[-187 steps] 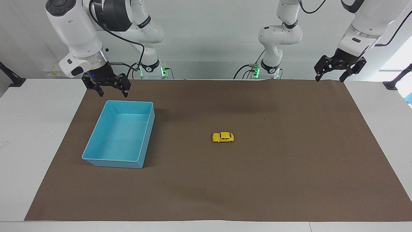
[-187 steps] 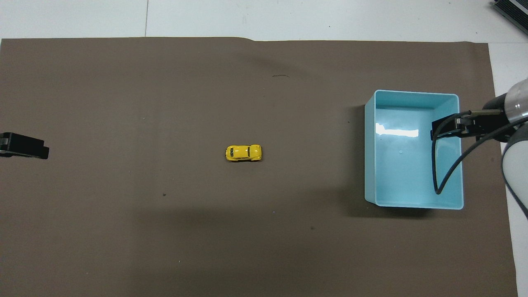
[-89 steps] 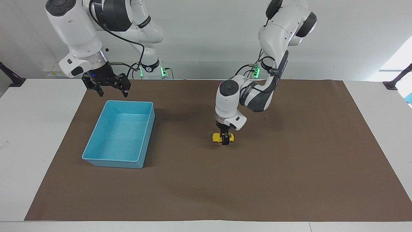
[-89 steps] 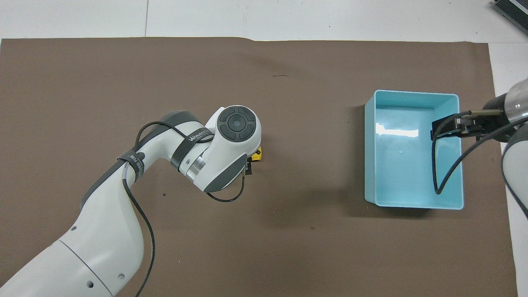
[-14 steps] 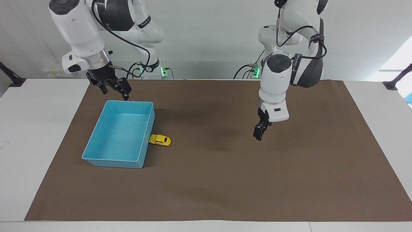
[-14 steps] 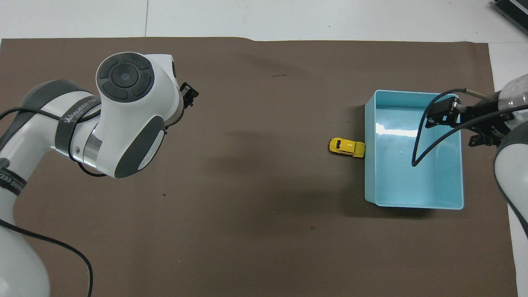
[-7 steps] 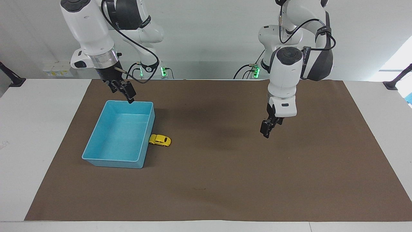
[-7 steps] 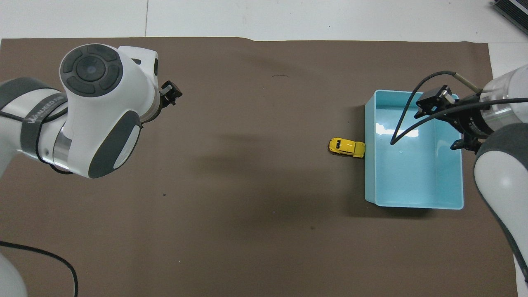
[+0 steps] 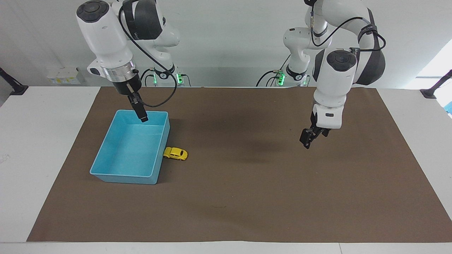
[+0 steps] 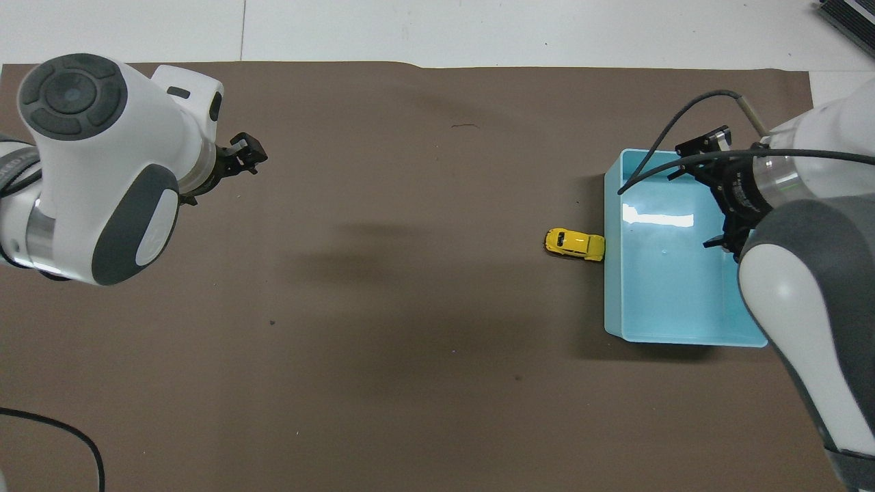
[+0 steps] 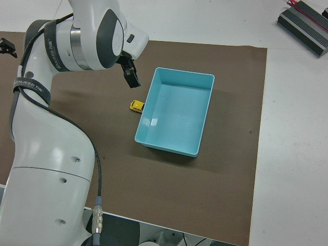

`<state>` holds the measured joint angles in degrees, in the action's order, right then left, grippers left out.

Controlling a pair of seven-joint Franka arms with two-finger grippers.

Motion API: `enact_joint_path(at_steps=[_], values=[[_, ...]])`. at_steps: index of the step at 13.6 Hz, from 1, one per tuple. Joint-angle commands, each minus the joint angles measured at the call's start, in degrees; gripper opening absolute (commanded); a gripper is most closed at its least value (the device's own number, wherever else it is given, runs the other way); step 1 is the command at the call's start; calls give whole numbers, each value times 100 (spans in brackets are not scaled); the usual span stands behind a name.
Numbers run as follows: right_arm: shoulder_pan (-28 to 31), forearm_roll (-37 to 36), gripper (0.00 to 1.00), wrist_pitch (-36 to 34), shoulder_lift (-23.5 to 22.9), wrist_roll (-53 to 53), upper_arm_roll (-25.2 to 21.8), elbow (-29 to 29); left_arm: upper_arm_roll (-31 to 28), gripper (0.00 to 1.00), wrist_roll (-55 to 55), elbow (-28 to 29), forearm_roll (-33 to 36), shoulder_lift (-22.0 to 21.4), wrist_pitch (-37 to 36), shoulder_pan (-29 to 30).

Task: Wind up and store yellow beetle car
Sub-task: 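Swing the right gripper toward the car while the left gripper withdraws, then grasp the yellow car beside the box with the right gripper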

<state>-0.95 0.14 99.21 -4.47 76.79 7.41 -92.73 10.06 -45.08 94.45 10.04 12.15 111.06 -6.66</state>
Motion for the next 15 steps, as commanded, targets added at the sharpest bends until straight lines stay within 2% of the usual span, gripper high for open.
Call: enact_joint_path(at_steps=[1, 7, 9, 15], values=[[-229, -101, 100, 248, -150, 1011, 14, -70, -328, 100, 778, 188, -335, -248, -119, -20], [-441, -163, 100, 915, -581, 2084, 14, -298, -751, 100, 2572, 188, -494, -441, -418, -11], [-458, -154, 100, 1231, -581, 2480, 14, -561, -769, 100, 2915, 205, -564, -546, -619, -2], [-608, -190, 100, 2109, -713, 2728, 14, -1299, -945, 100, 3855, 205, -749, -907, -1085, 86]])
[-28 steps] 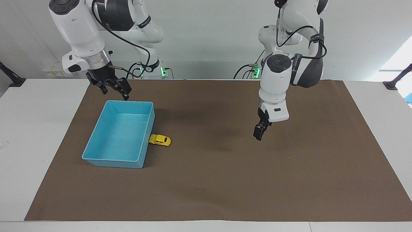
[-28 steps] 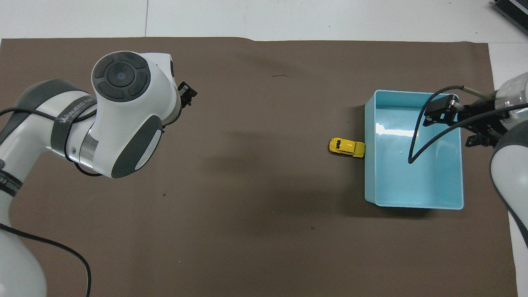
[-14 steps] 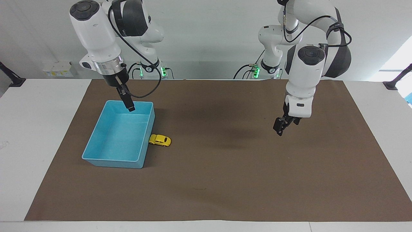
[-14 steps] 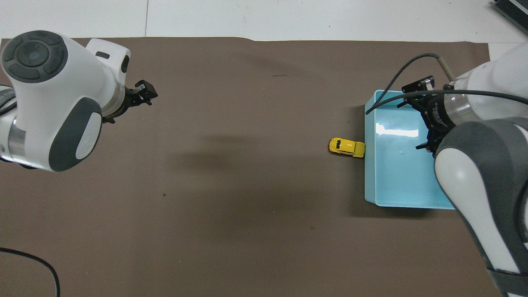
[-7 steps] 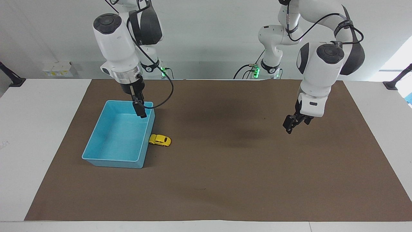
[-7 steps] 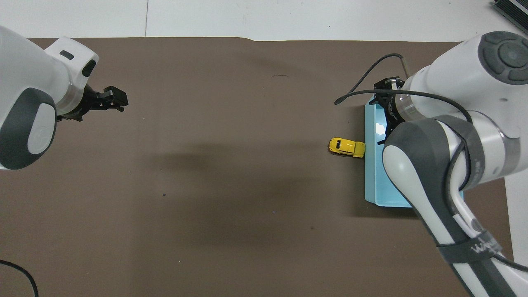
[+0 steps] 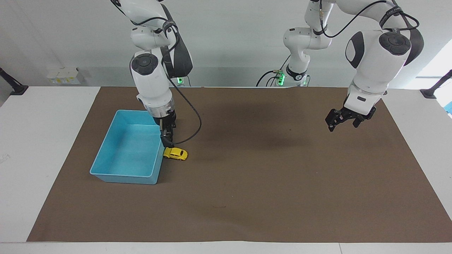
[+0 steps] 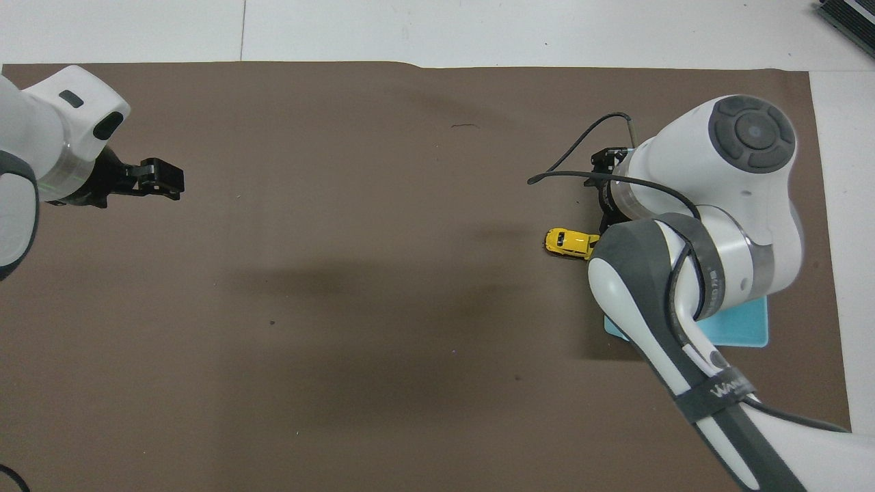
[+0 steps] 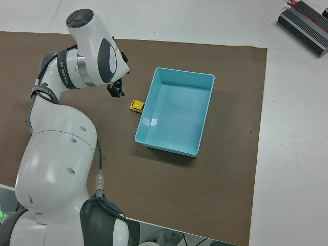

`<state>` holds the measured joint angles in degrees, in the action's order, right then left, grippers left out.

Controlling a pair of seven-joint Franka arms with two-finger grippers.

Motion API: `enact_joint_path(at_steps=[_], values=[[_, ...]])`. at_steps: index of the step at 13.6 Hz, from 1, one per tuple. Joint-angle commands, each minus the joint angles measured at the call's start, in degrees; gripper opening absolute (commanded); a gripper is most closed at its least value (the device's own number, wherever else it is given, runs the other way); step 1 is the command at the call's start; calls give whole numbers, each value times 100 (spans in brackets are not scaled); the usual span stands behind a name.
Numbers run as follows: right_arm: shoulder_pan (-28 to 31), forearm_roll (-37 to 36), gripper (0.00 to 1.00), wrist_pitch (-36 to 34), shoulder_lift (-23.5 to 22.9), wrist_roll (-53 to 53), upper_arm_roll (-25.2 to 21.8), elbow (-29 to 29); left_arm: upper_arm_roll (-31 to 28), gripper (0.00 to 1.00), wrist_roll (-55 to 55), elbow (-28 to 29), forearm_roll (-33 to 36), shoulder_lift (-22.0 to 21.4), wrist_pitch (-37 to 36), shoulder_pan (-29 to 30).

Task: Wind up and store yellow beetle car
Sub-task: 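Grasp the yellow car beside the box with the right gripper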

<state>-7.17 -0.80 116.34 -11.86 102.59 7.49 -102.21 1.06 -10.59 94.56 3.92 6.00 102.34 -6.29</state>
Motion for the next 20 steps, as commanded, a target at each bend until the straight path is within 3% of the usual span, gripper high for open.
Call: enact_joint_path(at_steps=[1, 10, 13, 20], values=[[14, -87, 100, 590, 34, 156, 7, -535, -54, 100, 583, 195, -172, -371, -354, 49], [41, -69, 100, 2024, 43, 148, 7, -1714, -256, 100, 1436, 54, -173, -1144, -1146, 137], [58, -69, 100, 2208, -9, 139, 7, -1881, -265, 100, 1455, -182, -418, -1171, -1392, 181], [164, -61, 100, 2779, -185, 156, 7, -2049, -300, 100, 1446, -166, -436, -1171, -1058, 189]])
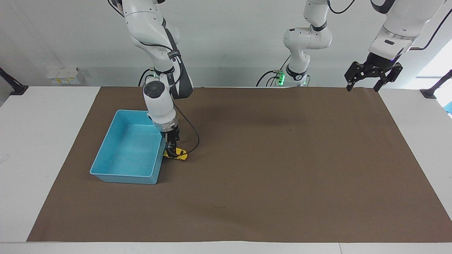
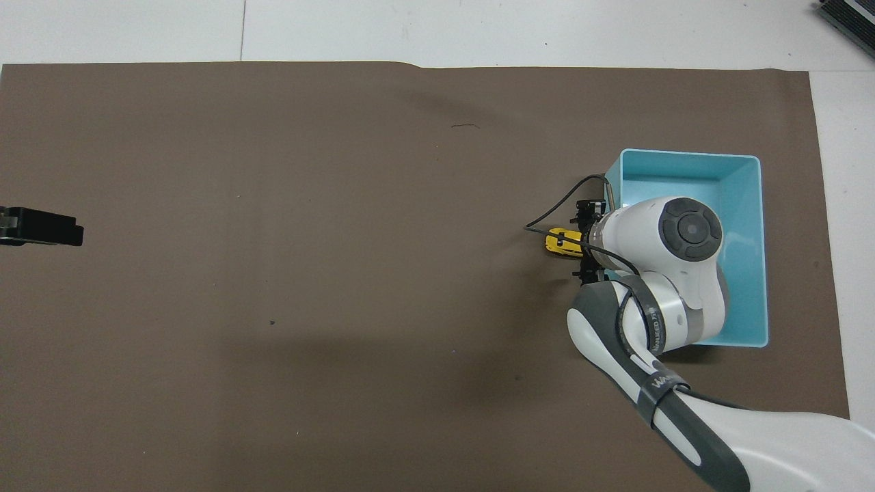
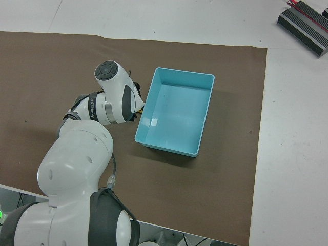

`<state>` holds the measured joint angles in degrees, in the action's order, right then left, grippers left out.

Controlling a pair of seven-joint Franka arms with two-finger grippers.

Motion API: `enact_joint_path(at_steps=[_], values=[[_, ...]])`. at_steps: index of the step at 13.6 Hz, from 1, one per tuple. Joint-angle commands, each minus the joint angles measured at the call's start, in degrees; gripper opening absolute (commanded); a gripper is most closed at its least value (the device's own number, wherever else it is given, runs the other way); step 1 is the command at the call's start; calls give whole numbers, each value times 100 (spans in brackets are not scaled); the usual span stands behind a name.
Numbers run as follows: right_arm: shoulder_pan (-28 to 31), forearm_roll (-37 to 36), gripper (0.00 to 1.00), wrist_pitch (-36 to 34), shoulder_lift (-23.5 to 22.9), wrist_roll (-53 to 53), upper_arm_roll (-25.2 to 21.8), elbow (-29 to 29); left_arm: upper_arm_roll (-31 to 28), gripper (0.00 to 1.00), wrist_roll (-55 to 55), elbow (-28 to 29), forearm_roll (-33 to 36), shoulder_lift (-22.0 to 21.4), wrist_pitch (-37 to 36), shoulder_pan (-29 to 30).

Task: Wind up and store yellow beetle car
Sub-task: 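Grasp the yellow car beside the box with the right gripper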

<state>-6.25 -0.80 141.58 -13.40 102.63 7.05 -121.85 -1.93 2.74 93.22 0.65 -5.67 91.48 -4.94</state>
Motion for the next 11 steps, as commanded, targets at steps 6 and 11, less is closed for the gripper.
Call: enact_joint_path(at_steps=[6, 11], values=[[63, -61, 48, 503, -146, 275, 51, -155, 34, 100, 51, -75, -276, -4, 10, 54], [-25, -61, 0, 214, -155, 354, 51, 107, 149, 100, 34, -216, -294, 93, -87, 63]])
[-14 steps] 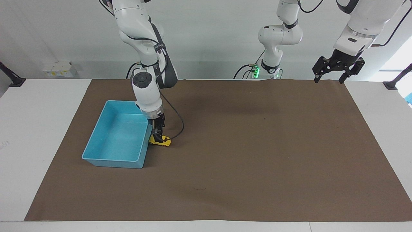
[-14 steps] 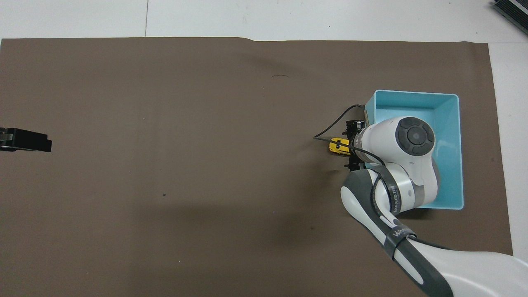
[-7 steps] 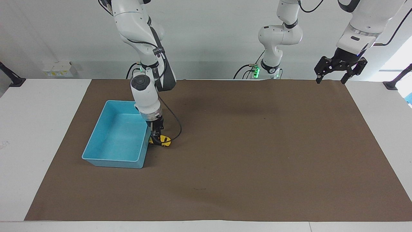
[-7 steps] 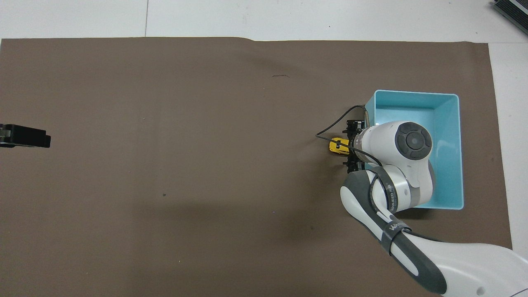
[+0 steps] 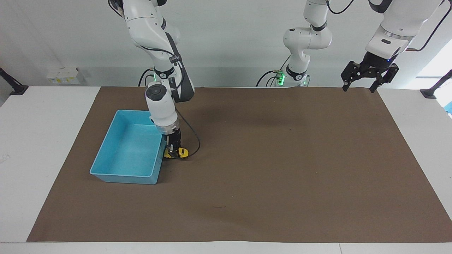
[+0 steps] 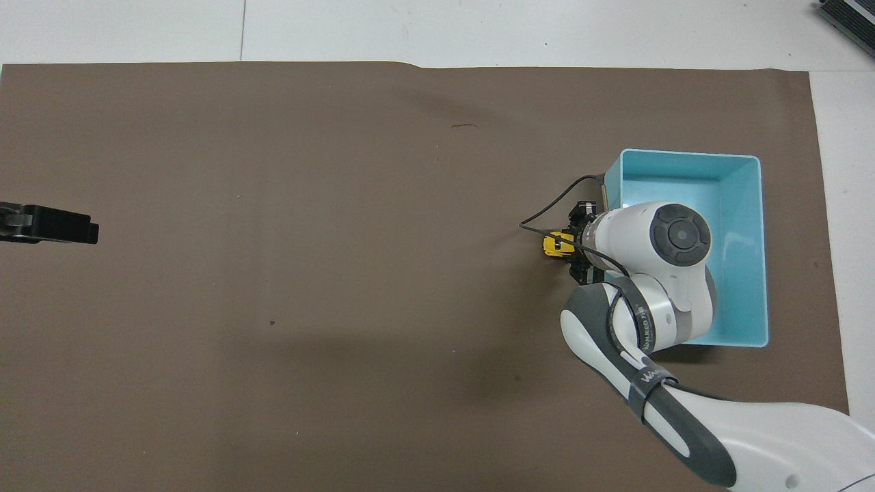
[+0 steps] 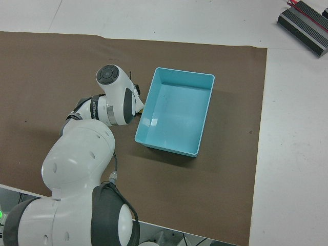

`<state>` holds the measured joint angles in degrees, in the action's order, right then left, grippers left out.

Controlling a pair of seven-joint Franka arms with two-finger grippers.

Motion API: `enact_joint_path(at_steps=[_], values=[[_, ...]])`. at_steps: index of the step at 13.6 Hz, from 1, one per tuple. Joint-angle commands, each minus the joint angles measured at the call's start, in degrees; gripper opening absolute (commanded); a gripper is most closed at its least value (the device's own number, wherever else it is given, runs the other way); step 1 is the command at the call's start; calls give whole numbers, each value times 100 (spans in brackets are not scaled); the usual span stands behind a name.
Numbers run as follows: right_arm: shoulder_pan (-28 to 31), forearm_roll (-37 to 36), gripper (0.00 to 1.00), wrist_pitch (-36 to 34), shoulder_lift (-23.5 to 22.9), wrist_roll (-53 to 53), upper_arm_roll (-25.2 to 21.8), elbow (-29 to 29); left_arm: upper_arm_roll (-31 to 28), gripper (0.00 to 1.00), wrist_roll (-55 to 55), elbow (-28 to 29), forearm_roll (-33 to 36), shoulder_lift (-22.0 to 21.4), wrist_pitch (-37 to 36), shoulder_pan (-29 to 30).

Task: Wind up and store yellow beetle car
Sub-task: 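Lift the car and lower it into the blue box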

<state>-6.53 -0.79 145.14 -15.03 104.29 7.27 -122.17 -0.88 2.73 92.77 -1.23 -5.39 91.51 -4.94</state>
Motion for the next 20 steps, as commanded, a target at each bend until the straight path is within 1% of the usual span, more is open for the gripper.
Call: enact_joint_path(at_steps=[1, 3, 4, 6, 8, 10, 13, 16, 18, 20], values=[[2, -62, 0, -413, 9, 188, 29, 314, 44, 100, 43, -110, -105, 47, -89, 63], [-7, -71, 0, -792, 17, 153, 38, 614, 44, 100, 43, -92, -105, 29, -89, 72], [-7, -71, 0, -855, 43, 136, 38, 667, 35, 100, 34, -83, -105, 29, -72, 72], [-7, -53, 0, -951, 79, 127, 204, 773, 35, 100, 43, -83, -105, 20, -107, 72], [-7, -53, 0, -1249, 96, 13, 266, 974, 26, 100, 60, -83, -97, 20, -142, 72], [2, -1, 0, -1408, 193, -364, 433, 1054, 26, 100, 43, -92, -97, 29, -142, 63], [2, 17, 0, -1654, 447, -1075, 512, 1072, 9, 100, 43, -101, -97, 29, -142, 63], [63, 87, 0, -2173, 720, -1901, 521, 1186, 0, 100, 43, -101, -97, 29, -142, 54], [99, 385, 0, -2383, 948, -2454, 478, 1186, 0, 100, 43, -101, -97, 29, -142, 54], [282, 500, 0, -2577, 1124, -3131, 477, 1195, -9, 100, 43, -101, -97, 29, -142, 54]])
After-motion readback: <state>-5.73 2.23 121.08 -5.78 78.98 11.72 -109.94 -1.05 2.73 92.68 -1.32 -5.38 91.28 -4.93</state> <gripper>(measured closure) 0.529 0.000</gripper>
